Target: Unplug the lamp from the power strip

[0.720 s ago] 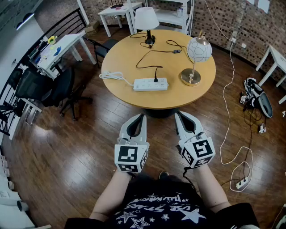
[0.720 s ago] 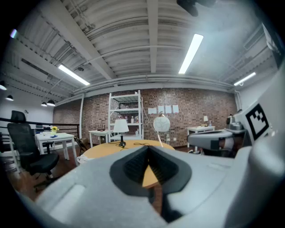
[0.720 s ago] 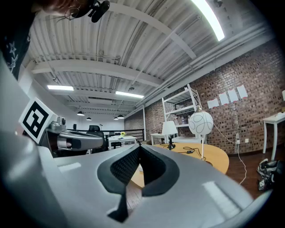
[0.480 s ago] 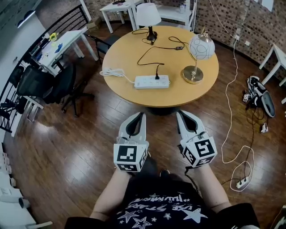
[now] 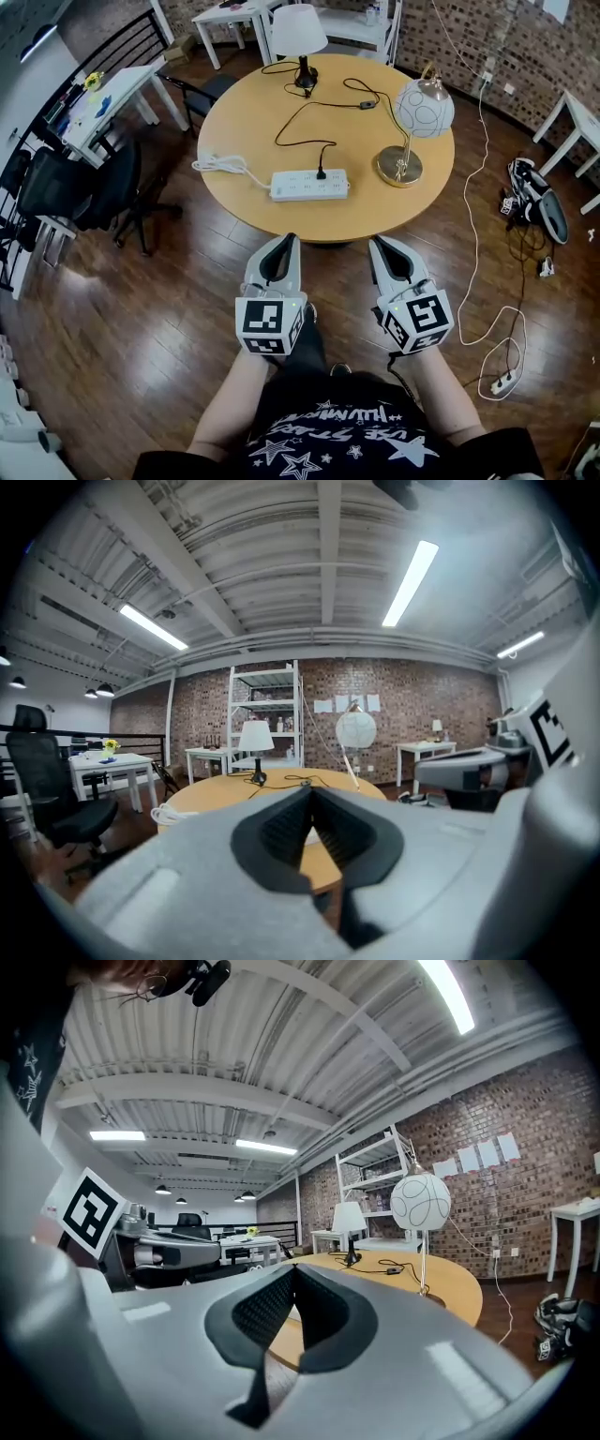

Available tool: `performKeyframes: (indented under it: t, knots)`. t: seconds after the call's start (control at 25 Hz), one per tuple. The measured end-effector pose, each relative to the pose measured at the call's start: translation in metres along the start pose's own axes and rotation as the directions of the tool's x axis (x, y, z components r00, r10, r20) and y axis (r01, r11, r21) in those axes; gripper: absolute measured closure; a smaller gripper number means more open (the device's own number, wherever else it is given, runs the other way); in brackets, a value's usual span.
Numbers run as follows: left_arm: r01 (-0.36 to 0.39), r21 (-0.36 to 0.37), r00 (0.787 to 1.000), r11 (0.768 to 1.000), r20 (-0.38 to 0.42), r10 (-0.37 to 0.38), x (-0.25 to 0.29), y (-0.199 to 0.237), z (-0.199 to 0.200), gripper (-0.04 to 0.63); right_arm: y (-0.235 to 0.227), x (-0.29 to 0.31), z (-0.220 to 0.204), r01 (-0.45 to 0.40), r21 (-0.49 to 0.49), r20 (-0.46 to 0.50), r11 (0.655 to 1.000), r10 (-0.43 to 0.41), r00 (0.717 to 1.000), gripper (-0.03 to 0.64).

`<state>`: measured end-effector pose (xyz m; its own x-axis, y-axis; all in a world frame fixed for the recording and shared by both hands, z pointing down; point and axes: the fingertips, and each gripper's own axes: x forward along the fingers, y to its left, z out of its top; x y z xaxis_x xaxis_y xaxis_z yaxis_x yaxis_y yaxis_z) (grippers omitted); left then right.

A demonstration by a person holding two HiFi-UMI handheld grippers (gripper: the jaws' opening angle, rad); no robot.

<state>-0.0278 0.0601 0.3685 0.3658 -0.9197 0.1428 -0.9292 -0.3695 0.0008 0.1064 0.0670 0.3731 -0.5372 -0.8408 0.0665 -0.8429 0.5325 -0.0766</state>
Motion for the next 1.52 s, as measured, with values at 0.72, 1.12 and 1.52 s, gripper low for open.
performKeyframes:
  t: [0.72, 1.12, 1.52]
  knots:
    - [0.066, 0.045, 0.994, 0.997, -0.087, -0.062, 0.131, 0.086, -0.046, 0.591, -0.039, 0.131, -0.016, 0.093, -0.020, -0.067, 0.995, -0.094, 0.993, 0.609]
    - [0.165, 0.014, 0.973, 0.986, -0.166, -0.160, 0.168, 0.102, -0.077, 0.591, -0.042, 0.188, -0.041, 0.148, -0.033, -0.144, 0.988, -0.151, 0.978, 0.609]
    - [0.190, -0.012, 0.954, 0.982, -0.234, -0.188, 0.194, 0.098, -0.107, 0.591, -0.055, 0.203, -0.067, 0.162, -0.062, -0.221, 0.985, -0.172, 0.960, 0.609]
